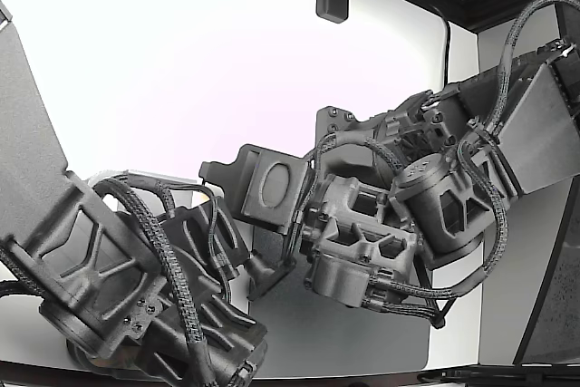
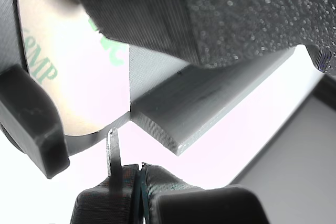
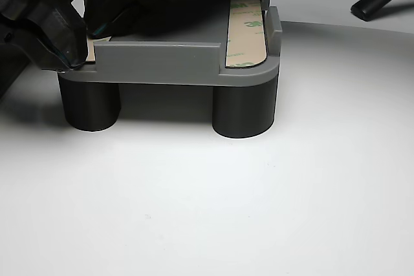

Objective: Peel off protective film from adhesive tape.

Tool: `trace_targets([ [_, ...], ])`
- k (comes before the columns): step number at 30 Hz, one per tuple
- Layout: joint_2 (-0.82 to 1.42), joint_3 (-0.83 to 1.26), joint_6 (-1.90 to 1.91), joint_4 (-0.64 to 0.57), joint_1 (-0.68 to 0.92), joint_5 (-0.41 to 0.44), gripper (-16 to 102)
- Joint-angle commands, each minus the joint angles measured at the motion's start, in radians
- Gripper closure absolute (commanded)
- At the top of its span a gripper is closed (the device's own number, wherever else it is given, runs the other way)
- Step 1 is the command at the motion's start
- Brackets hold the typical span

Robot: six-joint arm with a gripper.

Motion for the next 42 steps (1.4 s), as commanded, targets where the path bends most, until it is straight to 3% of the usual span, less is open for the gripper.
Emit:
trace_targets([
  [1,0.025,-0.021,0.002,-0.005,-0.015,0.003,97],
  [42,0.011,-0.052,0.015,0.018,-0.009,-0.008,97],
])
